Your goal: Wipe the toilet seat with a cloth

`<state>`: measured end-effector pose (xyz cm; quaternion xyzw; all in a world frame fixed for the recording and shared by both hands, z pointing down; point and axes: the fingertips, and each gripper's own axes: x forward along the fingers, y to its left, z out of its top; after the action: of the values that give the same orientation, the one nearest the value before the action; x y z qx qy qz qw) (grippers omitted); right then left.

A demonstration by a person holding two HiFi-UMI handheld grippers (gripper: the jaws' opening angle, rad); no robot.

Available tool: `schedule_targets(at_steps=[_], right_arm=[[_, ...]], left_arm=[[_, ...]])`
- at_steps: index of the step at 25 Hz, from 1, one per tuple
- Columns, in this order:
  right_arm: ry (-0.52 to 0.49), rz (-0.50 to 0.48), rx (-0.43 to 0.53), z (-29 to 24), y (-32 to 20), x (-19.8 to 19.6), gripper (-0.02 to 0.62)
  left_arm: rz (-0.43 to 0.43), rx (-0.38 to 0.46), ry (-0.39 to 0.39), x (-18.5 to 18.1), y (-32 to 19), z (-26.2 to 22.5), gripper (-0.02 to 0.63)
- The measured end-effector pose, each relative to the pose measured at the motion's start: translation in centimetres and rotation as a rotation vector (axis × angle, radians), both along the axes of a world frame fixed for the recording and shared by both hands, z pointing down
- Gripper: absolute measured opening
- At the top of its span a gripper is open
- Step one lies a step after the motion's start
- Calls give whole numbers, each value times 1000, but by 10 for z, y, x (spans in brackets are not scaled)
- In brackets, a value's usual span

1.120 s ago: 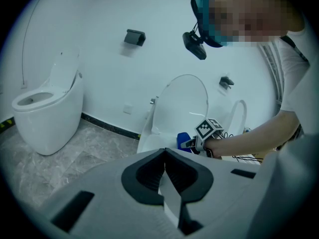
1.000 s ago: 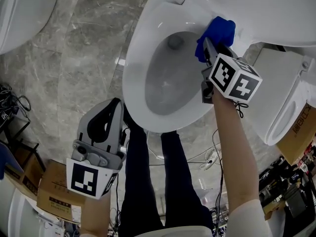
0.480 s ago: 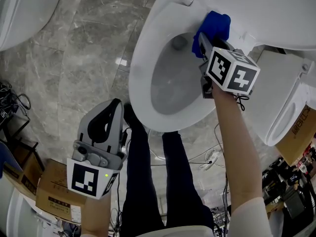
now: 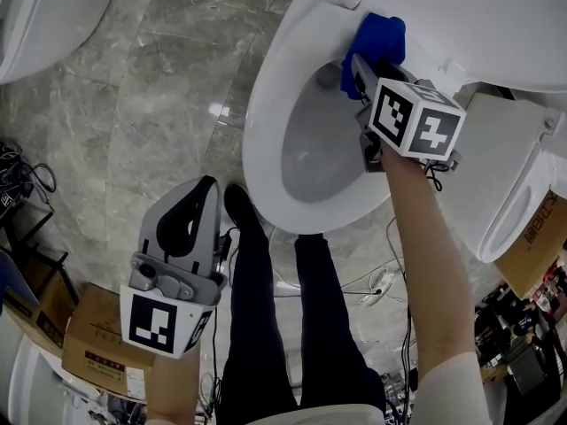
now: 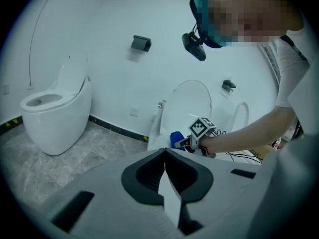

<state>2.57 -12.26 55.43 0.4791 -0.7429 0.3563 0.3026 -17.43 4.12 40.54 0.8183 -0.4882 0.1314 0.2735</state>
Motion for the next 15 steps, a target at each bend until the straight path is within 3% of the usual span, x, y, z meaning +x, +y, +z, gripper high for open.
schedule_targets(at_steps=[15], right_arm=[[-31, -59, -17, 1, 7, -37, 74]], left_arm=[[-24, 0, 6, -18, 12, -1, 9]])
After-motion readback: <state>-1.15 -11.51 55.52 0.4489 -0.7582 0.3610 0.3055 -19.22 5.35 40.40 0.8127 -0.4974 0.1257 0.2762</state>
